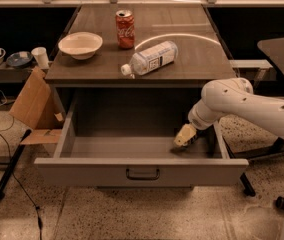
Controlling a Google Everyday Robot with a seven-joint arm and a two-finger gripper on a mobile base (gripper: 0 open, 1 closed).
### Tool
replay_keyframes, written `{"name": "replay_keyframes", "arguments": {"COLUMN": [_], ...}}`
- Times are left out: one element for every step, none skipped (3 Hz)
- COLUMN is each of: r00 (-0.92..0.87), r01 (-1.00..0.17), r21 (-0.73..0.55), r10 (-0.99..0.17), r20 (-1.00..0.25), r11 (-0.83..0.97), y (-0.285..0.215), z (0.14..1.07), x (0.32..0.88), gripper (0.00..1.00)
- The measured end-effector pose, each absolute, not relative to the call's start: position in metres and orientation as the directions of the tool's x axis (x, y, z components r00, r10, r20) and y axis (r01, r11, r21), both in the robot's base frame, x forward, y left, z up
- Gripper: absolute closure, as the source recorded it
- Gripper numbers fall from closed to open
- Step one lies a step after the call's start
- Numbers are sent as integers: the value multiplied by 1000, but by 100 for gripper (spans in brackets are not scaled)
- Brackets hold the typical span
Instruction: Pick pepsi can from top drawer and place on counter
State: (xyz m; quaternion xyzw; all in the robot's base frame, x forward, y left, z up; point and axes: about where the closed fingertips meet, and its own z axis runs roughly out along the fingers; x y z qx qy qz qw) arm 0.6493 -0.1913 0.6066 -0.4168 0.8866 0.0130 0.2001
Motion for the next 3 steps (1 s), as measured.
{"name": "replay_keyframes", "arguments": {"r00": [-572, -575, -579], "r01": [-745, -738, -730], "r21": [-144, -147, -144], "r10": [-735, -728, -716], "r20": [-365, -373, -390], "r11": [651, 658, 668], "y": [-191, -199, -207], "z": [606, 624, 653], "x": [649, 645, 638], "gripper": [17, 40, 63]}}
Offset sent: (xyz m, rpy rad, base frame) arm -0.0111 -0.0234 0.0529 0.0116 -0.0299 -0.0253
